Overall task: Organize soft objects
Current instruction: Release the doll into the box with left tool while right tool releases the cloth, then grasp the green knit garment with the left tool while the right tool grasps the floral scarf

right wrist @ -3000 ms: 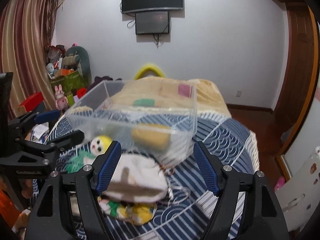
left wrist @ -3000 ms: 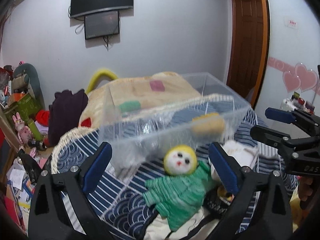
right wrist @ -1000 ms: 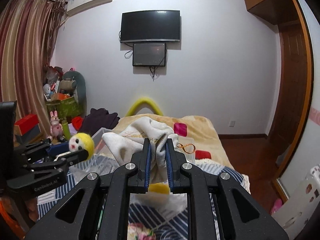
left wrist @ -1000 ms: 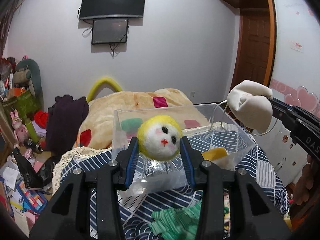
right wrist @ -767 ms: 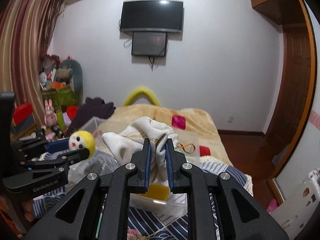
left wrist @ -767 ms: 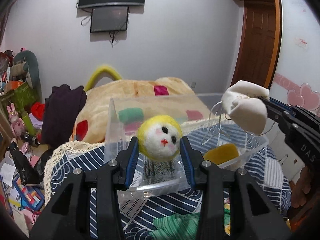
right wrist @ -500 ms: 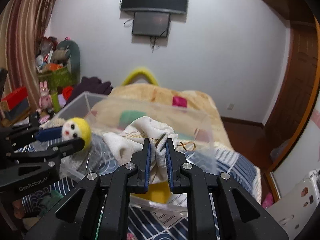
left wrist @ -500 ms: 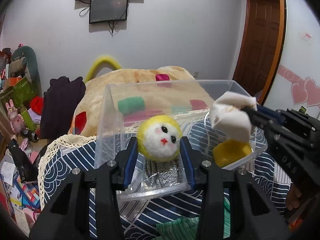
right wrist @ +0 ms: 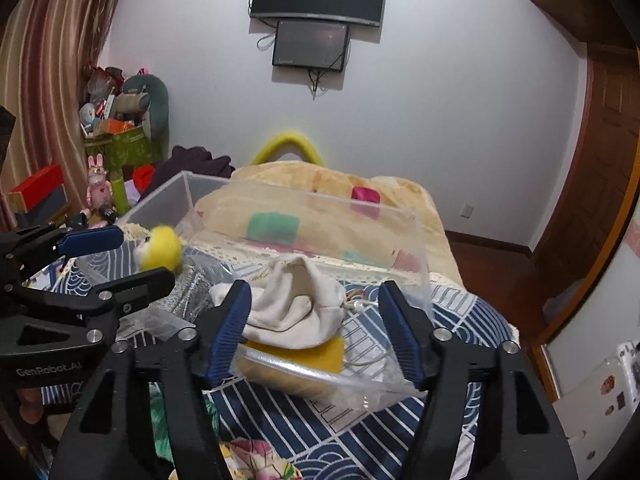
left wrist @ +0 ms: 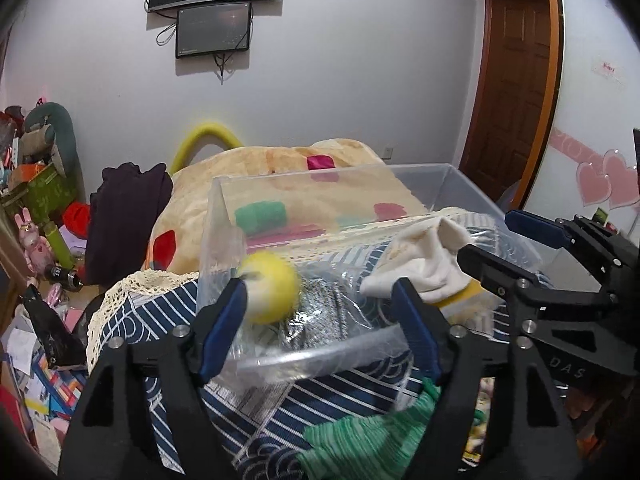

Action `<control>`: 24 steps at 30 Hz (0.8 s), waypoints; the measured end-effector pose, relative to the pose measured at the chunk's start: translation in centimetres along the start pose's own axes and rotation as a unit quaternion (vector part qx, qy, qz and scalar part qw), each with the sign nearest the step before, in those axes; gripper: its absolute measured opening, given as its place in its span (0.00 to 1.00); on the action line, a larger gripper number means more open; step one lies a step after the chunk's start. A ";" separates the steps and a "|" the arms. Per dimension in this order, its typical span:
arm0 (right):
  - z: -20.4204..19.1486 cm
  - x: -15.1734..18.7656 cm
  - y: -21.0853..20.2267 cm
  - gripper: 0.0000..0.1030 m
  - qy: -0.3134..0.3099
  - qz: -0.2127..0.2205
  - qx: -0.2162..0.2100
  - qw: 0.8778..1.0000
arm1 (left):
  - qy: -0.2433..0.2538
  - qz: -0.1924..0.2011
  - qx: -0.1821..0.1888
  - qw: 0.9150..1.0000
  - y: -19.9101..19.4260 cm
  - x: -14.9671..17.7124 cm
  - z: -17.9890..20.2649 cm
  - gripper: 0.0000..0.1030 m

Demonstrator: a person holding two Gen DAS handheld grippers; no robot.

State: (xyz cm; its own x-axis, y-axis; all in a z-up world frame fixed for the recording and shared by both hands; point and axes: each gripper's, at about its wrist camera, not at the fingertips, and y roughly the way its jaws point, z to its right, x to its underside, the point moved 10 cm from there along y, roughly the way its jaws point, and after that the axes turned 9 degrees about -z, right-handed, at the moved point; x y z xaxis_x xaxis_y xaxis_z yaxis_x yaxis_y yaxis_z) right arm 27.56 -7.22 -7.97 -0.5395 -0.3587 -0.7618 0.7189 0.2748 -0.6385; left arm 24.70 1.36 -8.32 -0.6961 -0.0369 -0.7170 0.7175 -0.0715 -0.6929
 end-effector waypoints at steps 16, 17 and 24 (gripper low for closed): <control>0.7 1.9 -5.0 0.78 0.014 0.037 -0.011 0.999 | 0.009 0.032 -0.021 0.999 -5.5 2.7 -0.2 0.98; 0.7 2.3 -4.8 0.78 0.016 0.033 -0.011 0.999 | 0.009 0.028 -0.022 0.999 -5.4 3.2 -0.2 0.98; 0.1 5.9 -2.5 0.78 0.025 -0.016 -0.020 0.999 | 0.003 -0.013 -0.002 1.000 -3.5 7.0 0.5 0.98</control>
State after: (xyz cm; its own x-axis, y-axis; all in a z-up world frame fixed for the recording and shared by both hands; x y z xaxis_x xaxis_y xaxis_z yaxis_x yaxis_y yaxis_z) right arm 22.62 -10.07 -10.83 -0.5847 -0.3228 -0.7443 0.6832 0.2988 -0.6663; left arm 17.35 0.87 -10.87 -0.7148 -0.0288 -0.6987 0.6988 -0.0691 -0.7120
